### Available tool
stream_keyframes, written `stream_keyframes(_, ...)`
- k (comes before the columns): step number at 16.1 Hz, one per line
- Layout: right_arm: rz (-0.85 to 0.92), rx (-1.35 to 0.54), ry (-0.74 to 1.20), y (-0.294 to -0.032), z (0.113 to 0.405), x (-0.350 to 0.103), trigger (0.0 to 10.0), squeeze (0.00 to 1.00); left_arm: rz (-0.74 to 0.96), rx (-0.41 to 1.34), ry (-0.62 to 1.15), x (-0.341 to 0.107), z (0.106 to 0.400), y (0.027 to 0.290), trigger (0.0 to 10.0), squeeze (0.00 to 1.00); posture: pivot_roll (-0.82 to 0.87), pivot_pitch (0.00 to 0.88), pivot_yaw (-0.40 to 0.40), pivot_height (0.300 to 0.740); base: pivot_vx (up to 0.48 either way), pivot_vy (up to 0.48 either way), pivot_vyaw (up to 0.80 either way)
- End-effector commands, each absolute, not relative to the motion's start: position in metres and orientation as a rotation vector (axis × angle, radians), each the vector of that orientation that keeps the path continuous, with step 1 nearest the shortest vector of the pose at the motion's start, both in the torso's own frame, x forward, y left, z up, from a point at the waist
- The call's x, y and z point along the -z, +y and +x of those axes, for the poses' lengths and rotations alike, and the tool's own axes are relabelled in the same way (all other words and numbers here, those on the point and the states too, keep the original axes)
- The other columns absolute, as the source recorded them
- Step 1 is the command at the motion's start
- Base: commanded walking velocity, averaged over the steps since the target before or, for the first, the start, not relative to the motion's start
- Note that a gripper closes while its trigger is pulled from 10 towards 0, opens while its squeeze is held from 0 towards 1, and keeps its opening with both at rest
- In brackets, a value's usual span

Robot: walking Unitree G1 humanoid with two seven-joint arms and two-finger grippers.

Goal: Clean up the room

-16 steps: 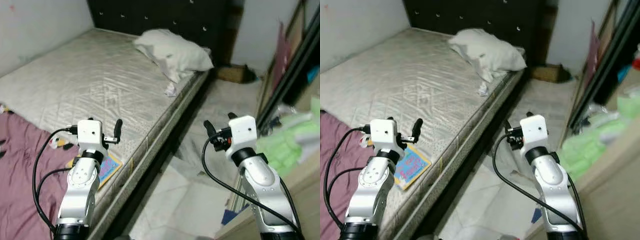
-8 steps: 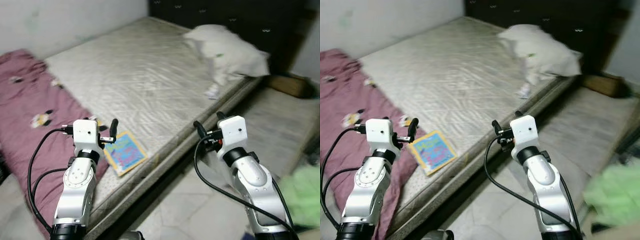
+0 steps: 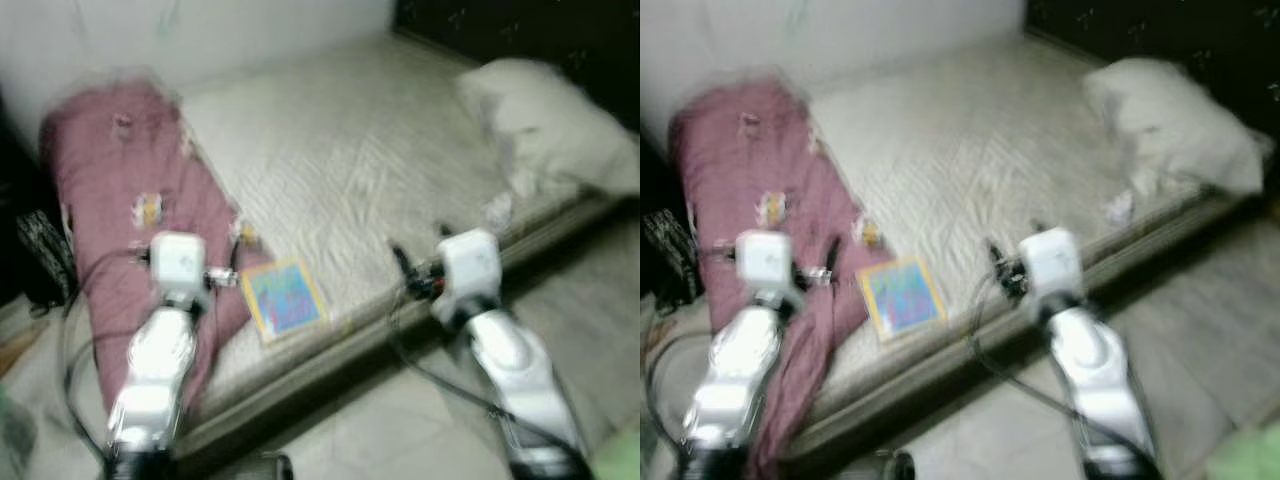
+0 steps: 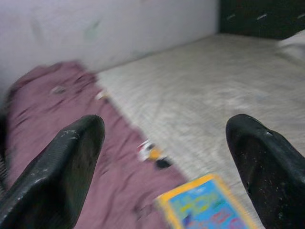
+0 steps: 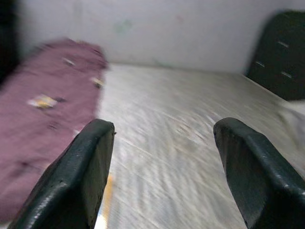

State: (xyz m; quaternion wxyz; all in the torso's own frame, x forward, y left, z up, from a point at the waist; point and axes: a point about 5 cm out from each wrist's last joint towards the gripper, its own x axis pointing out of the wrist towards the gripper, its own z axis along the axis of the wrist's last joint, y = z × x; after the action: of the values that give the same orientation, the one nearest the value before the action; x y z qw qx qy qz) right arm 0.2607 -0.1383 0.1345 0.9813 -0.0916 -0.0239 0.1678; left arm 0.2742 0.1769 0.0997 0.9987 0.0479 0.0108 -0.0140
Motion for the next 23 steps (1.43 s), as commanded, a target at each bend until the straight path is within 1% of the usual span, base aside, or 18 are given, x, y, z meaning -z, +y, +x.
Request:
stream_keyframes(1, -0.188, -0.334, -0.046, -0.142, 0.259, -0.134, 10.0, 0.0, 0.097, 0.027, 0.012, -0.102, 0.275, 0.176, 10.0, 0.0, -0.07, 0.0, 0.056, 0.74, 0.0, 0.0, 0.8)
stream_keyframes(6, -0.193, -0.343, -0.054, -0.14, 0.259, -0.135, 10.0, 0.0, 0.108, 0.027, 0.01, -0.102, 0.276, 0.176, 10.0, 0.0, -0.07, 0.0, 0.059, 0.74, 0.0, 0.0, 0.8)
stream_keyframes(9, -0.201, -0.383, -0.053, -0.135, 0.256, -0.135, 10.0, 0.0, 0.106, 0.028, 0.01, -0.102, 0.275, 0.176, 10.0, 0.0, -0.07, 0.0, 0.061, 0.74, 0.0, 0.0, 0.8)
stream_keyframes(10, -0.135, -0.391, -0.06, -0.132, 0.254, -0.135, 10.0, 0.0, 0.106, 0.03, 0.011, -0.102, 0.275, 0.176, 10.0, 0.0, -0.07, 0.0, 0.061, 0.74, 0.0, 0.0, 0.0)
stream_keyframes(11, -0.151, -0.406, -0.069, -0.129, 0.253, -0.137, 10.0, 0.0, 0.107, 0.032, 0.012, -0.102, 0.275, 0.176, 10.0, 0.0, -0.07, 0.0, 0.061, 0.74, 0.0, 0.0, 0.0)
stream_keyframes(13, -0.201, -0.35, -0.066, -0.136, 0.26, -0.14, 10.0, 0.0, 0.107, 0.033, 0.013, -0.102, 0.275, 0.176, 10.0, 0.0, -0.07, 0.0, 0.062, 0.74, 0.0, 0.0, 0.0)
stream_keyframes(17, -0.292, -0.384, -0.026, -0.13, 0.258, -0.129, 10.0, 0.0, 0.106, 0.034, 0.014, -0.102, 0.276, 0.175, 10.0, 0.0, -0.07, 0.0, 0.066, 0.74, 0.0, 0.0, 0.0)
stream_keyframes(20, -0.278, -0.377, -0.019, -0.129, 0.258, -0.128, 10.0, 0.0, 0.108, 0.037, 0.014, -0.101, 0.276, 0.175, 10.0, 0.0, -0.07, 0.0, 0.071, 0.74, 0.0, 0.0, 0.0)
stream_keyframes(22, -0.235, -0.36, -0.025, -0.13, 0.259, -0.128, 10.0, 0.0, 0.109, 0.037, 0.015, -0.101, 0.277, 0.174, 10.0, 0.0, -0.07, 0.0, 0.074, 0.74, 0.0, 0.0, 0.0)
stream_keyframes(23, -0.213, -0.31, -0.02, -0.135, 0.262, -0.128, 10.0, 0.0, 0.109, 0.037, 0.016, -0.101, 0.278, 0.174, 10.0, 0.0, -0.07, 0.0, 0.085, 0.74, 0.0, 0.0, 0.0)
